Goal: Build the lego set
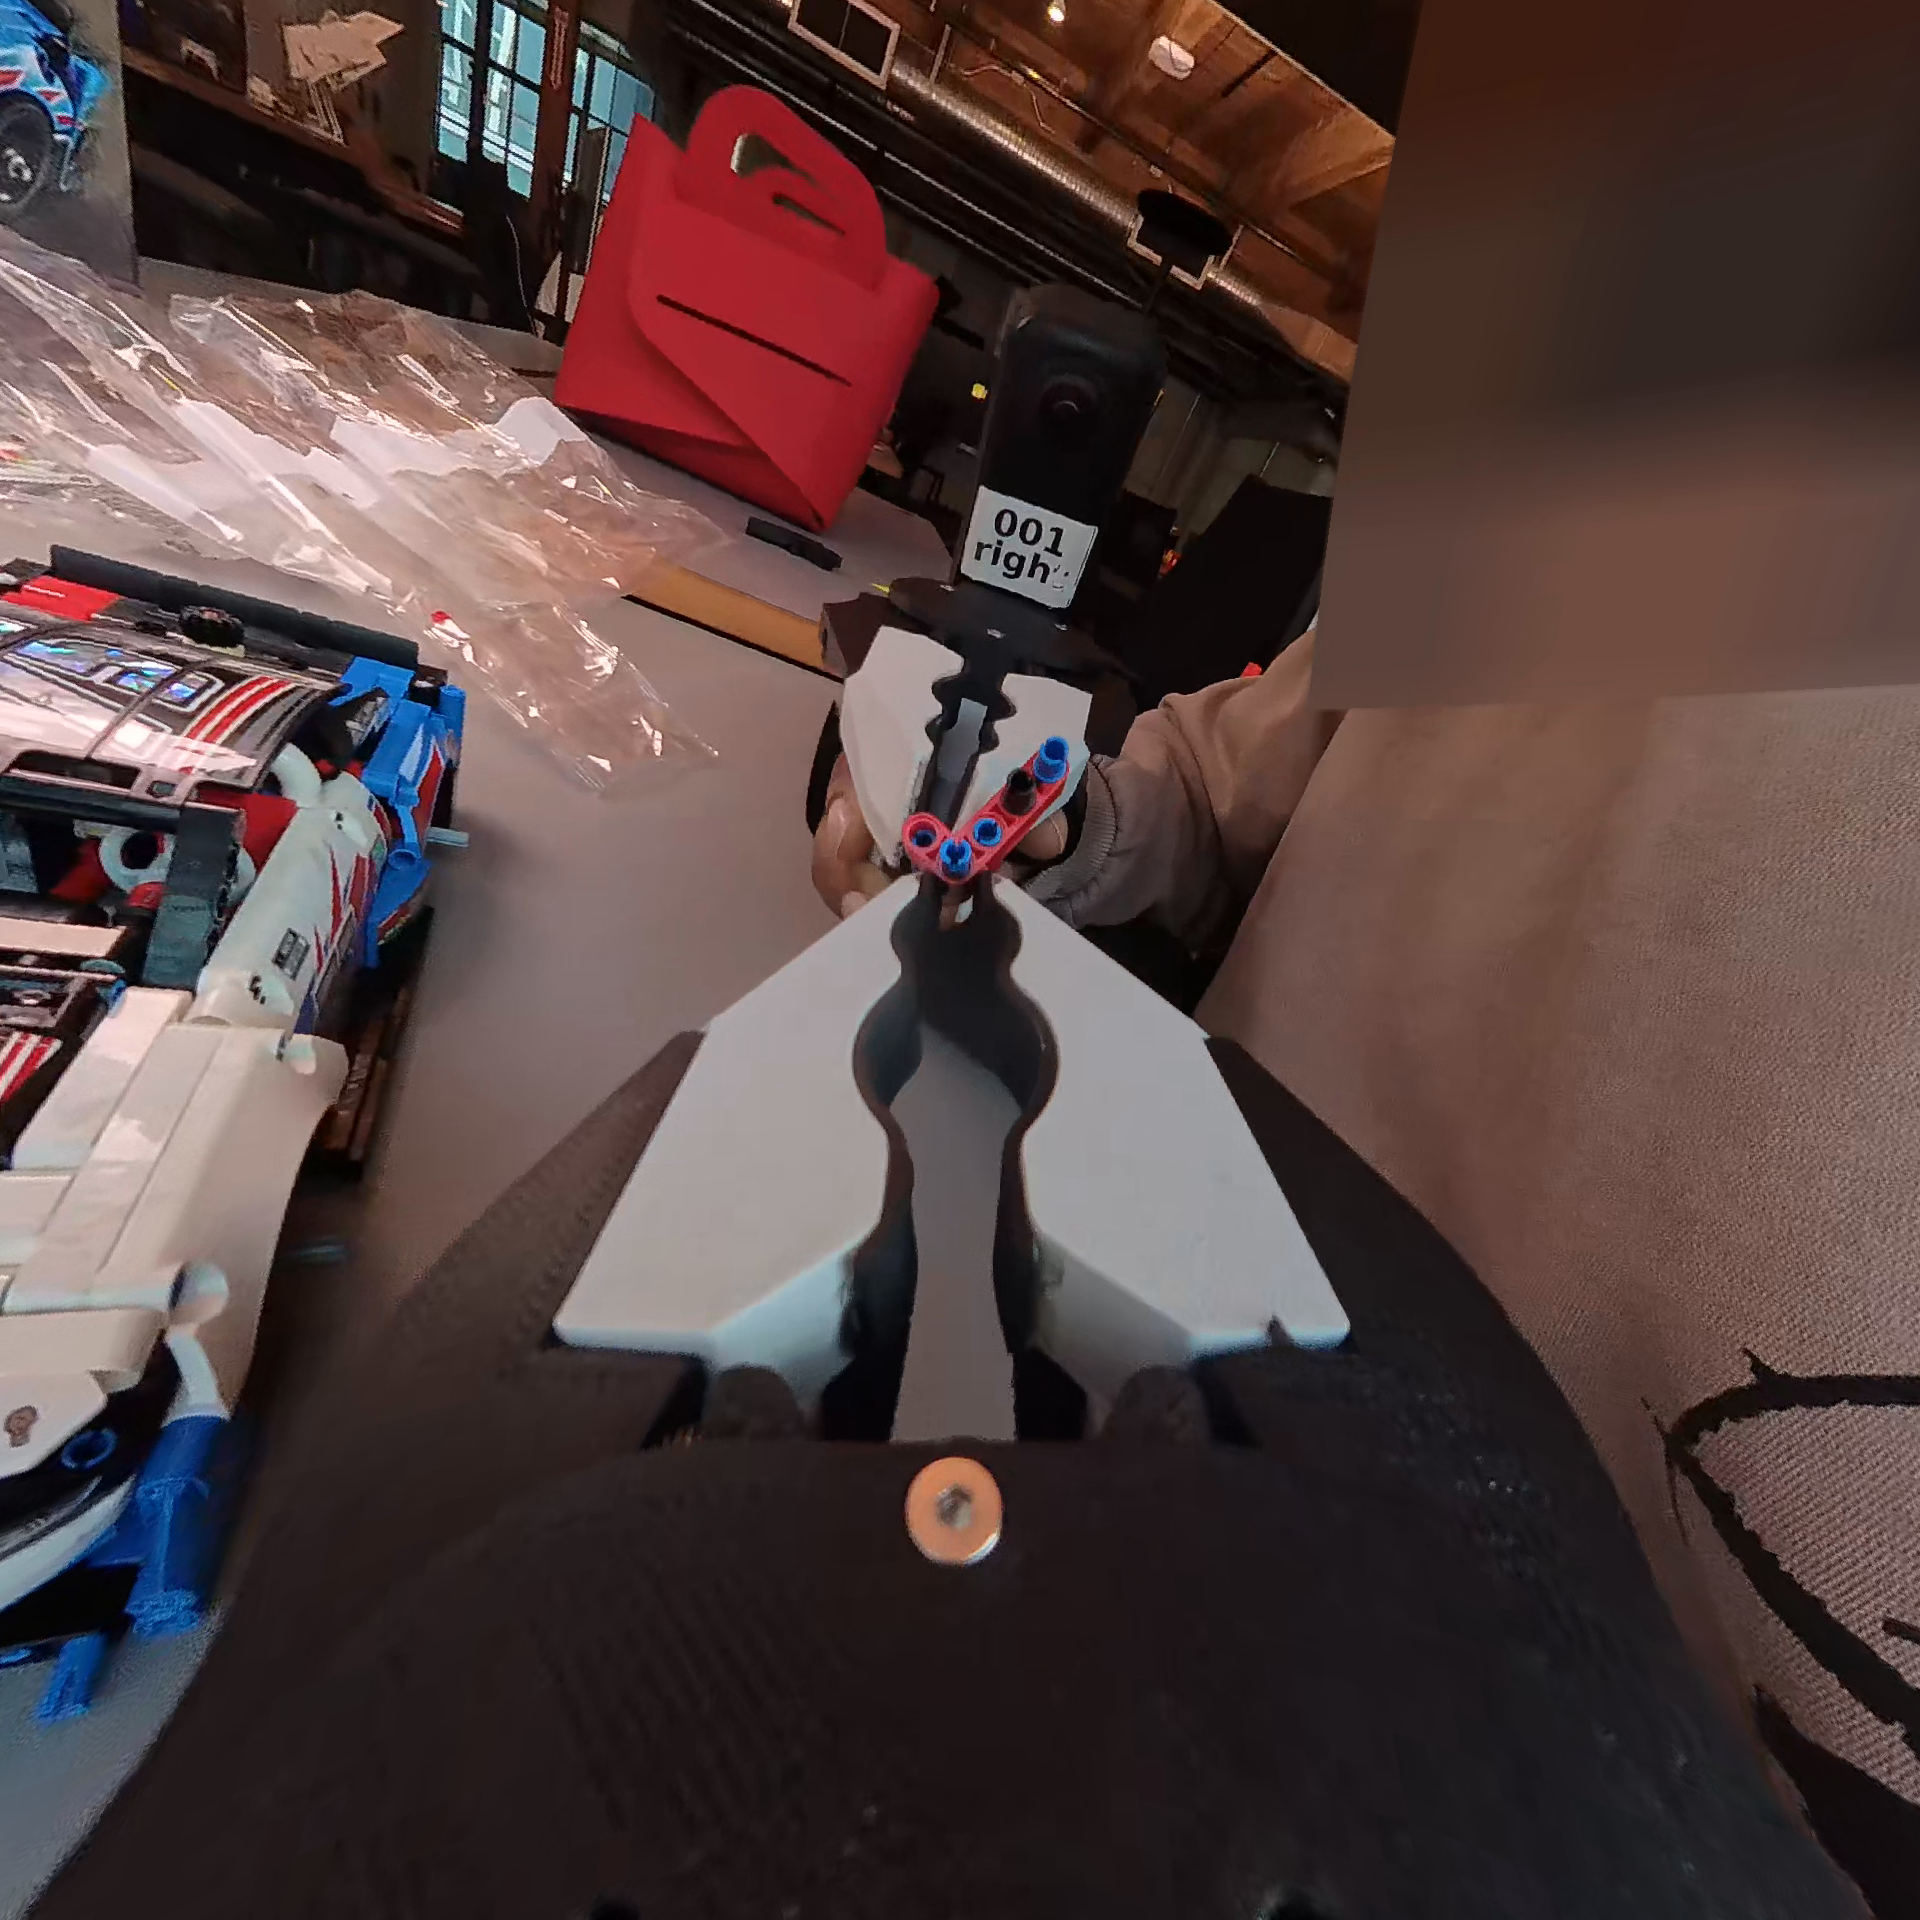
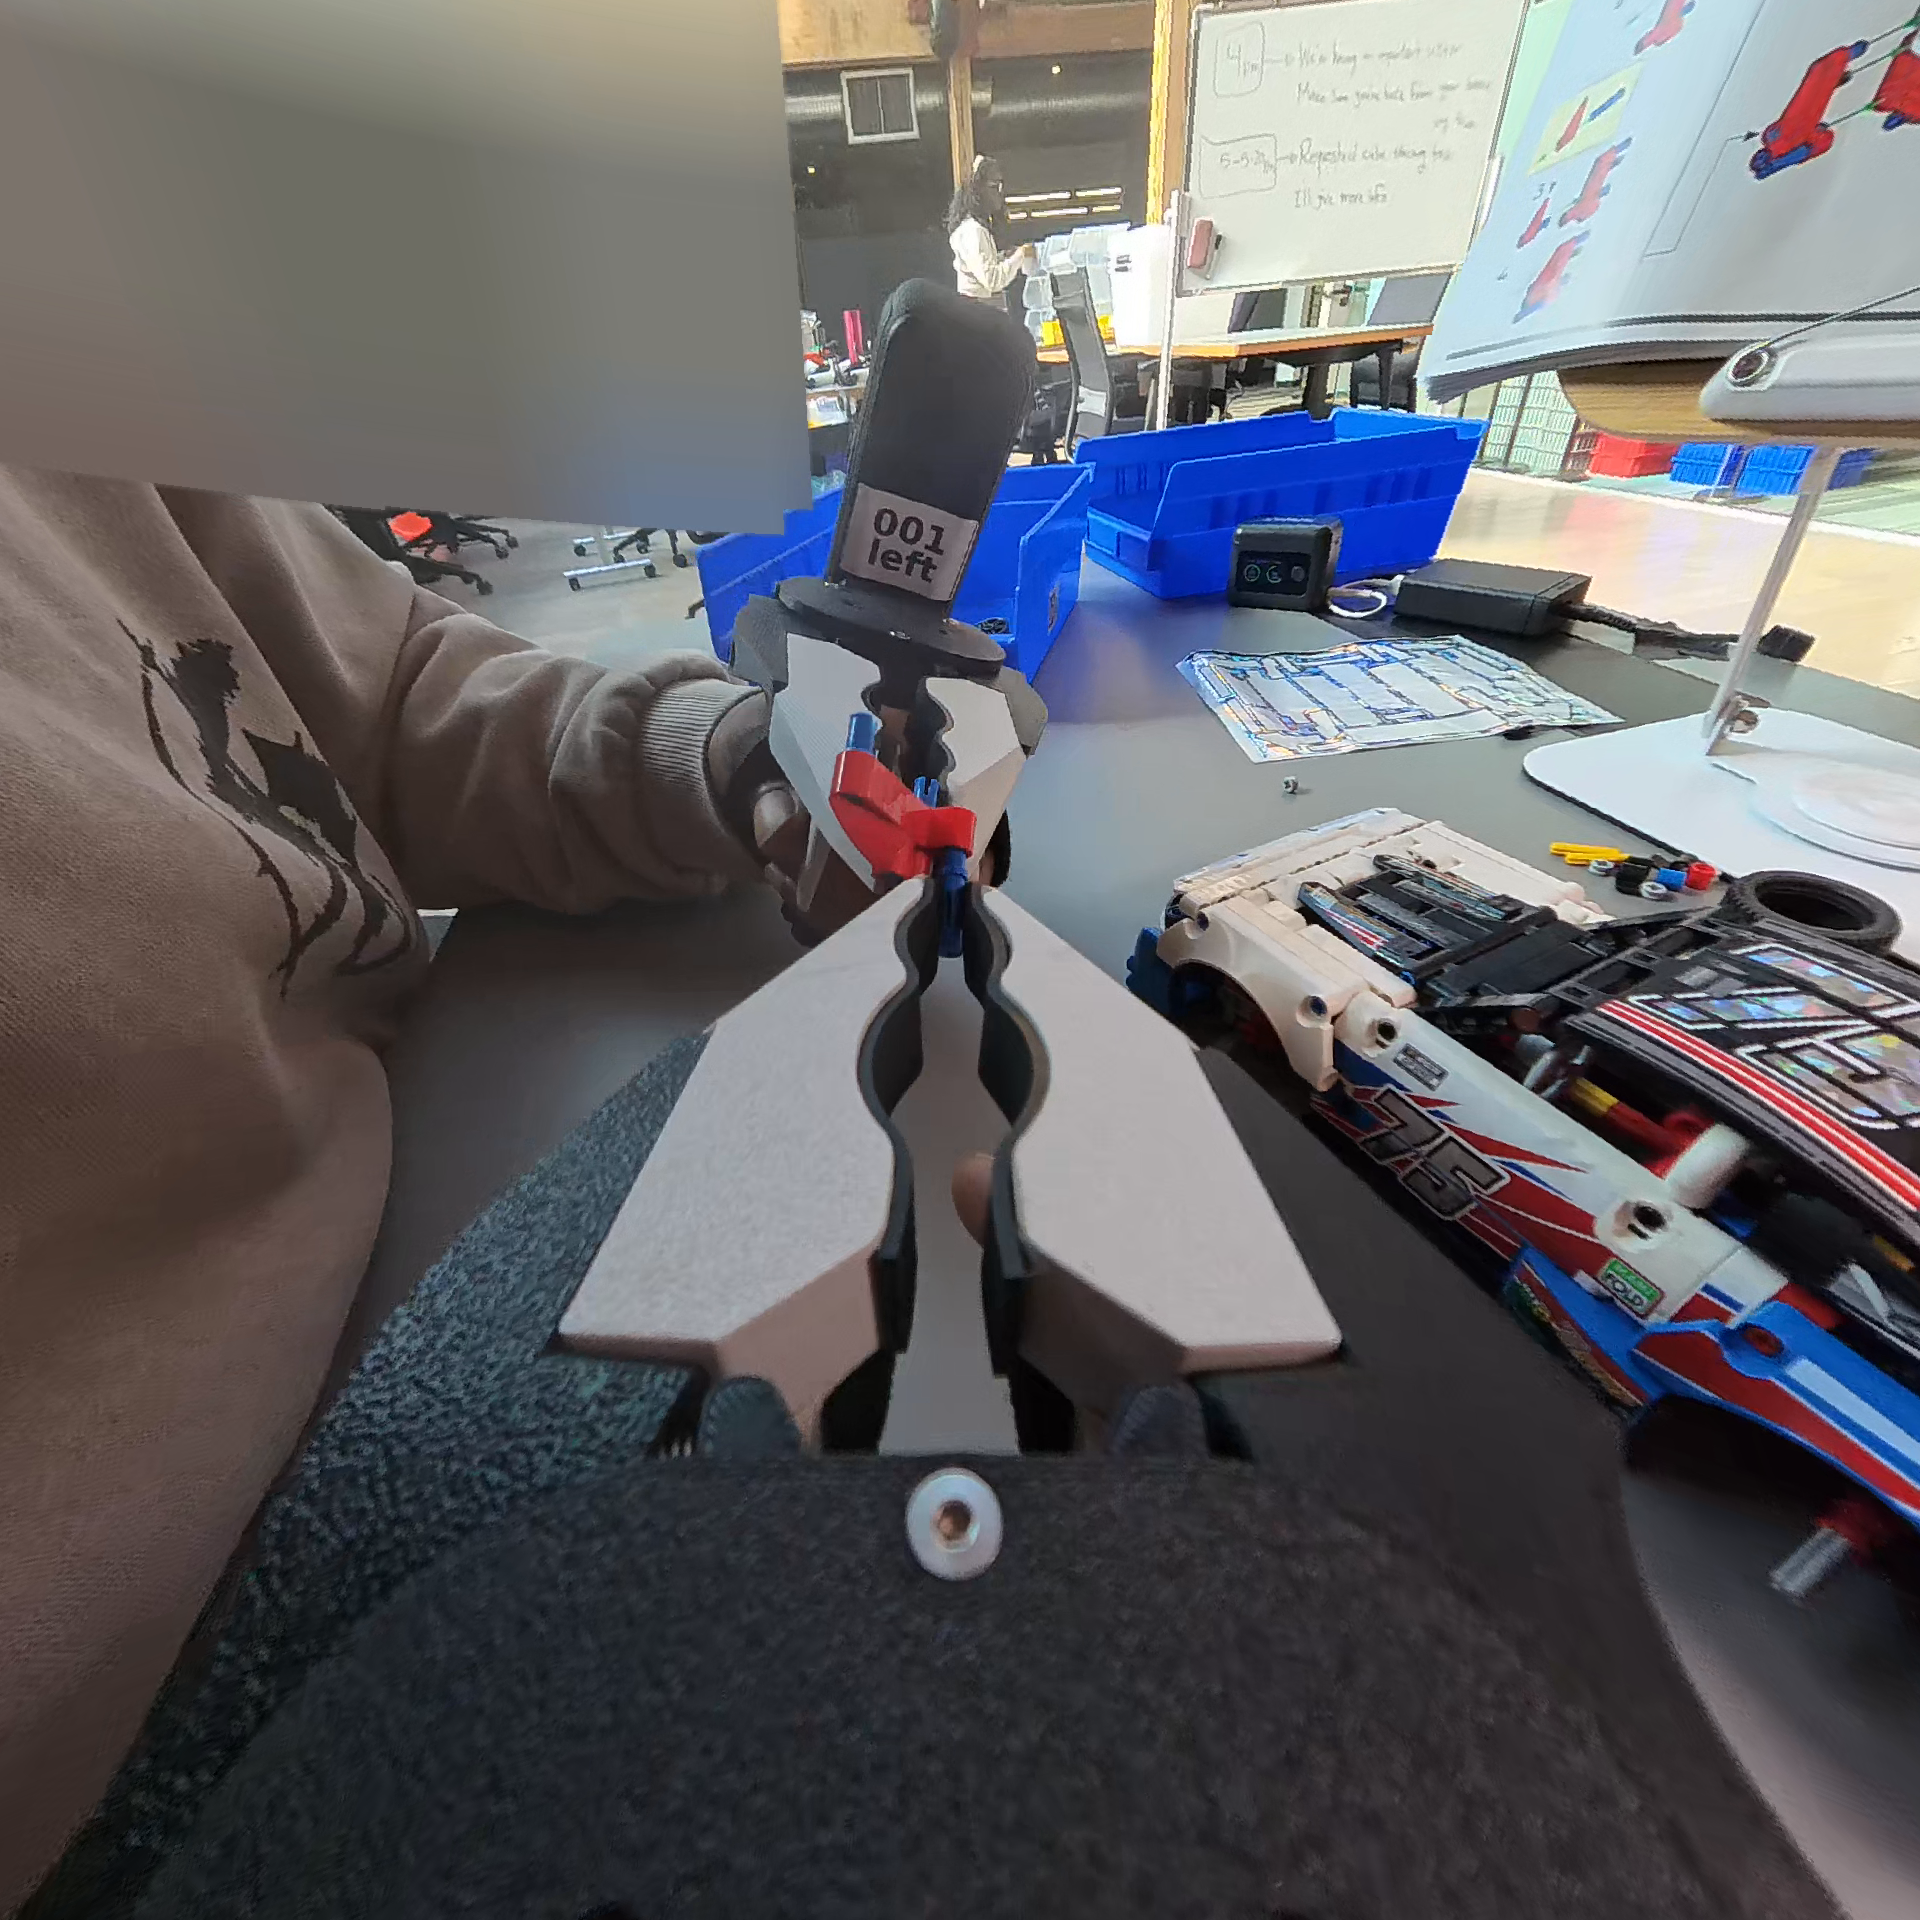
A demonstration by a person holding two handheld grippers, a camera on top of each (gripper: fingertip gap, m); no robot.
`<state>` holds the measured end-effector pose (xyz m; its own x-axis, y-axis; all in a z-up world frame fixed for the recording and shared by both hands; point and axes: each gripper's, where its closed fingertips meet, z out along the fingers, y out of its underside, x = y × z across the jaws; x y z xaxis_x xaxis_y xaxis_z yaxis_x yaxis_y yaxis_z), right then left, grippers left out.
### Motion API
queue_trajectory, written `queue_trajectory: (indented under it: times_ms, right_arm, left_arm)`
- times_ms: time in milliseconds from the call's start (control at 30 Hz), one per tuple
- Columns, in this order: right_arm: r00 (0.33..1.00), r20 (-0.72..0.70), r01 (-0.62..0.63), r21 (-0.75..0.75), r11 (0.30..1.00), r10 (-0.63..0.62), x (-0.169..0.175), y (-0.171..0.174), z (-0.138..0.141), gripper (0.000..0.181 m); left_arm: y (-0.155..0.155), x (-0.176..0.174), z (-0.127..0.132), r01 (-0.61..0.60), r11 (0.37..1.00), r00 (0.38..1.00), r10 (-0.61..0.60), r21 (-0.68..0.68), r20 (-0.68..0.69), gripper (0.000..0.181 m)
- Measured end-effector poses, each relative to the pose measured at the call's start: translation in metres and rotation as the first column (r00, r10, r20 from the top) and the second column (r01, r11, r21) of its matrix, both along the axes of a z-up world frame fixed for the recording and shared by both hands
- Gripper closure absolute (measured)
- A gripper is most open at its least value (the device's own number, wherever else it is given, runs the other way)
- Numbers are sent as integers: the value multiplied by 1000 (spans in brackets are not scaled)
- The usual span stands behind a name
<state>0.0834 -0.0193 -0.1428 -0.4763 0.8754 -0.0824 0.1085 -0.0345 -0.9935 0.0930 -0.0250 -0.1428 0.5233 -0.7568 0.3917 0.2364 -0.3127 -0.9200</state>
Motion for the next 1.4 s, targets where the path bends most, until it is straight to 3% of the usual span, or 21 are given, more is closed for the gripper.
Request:
queue_trajectory:
  times_ms: [167, 267, 367, 533, 667, 867, 967, 1067, 1167, 1400]
  right_arm:
    - [993, 12, 113, 28, 993, -113, -7, 20, -4, 180]
    - [982, 1, 190, 112, 975, -191, -10, 31, -7, 180]
    - [975, -21, 222, 197, 955, -222, -12, 30, -10, 180]
    - [969, -59, 246, 279, 928, -239, -12, 26, -11, 180]
    - [980, -105, 193, 271, 943, -170, -9, 17, -4, 178]
    - [986, -123, -69, 288, 955, 109, 10, -11, -1, 152]
    - [966, -88, -191, 387, 902, 243, 22, -23, -9, 143]
    - [953, -27, -242, 529, 814, 301, 25, -35, -30, 139]
    - [948, -25, -252, 545, 799, 316, 28, -39, -34, 148]
    - [939, 1, -291, 535, 793, 344, 32, -44, -36, 153]
  left_arm:
    - [12, -8, -6, -58, 996, 998, 60, -60, 25, 173]
    - [19, -14, -6, -104, 988, 989, 114, -110, 92, 144]
    - [27, -14, -5, -129, 977, 970, 160, -172, 182, 126]
    - [28, -6, -1, -85, 979, 963, 129, -185, 236, 150]
    - [20, -4, 5, 13, 982, 948, 47, -186, 314, 150]
    - [-8, 3, 10, 318, 926, 870, -199, -205, 452, 149]
    - [-20, 12, 4, 450, 860, 828, -303, -238, 472, 149]
    - [-29, 25, -4, 552, 784, 792, -385, -283, 474, 149]
    - [-37, 36, -14, 593, 735, 783, -431, -329, 449, 149]
    - [-37, 38, -19, 591, 722, 789, -424, -360, 445, 149]
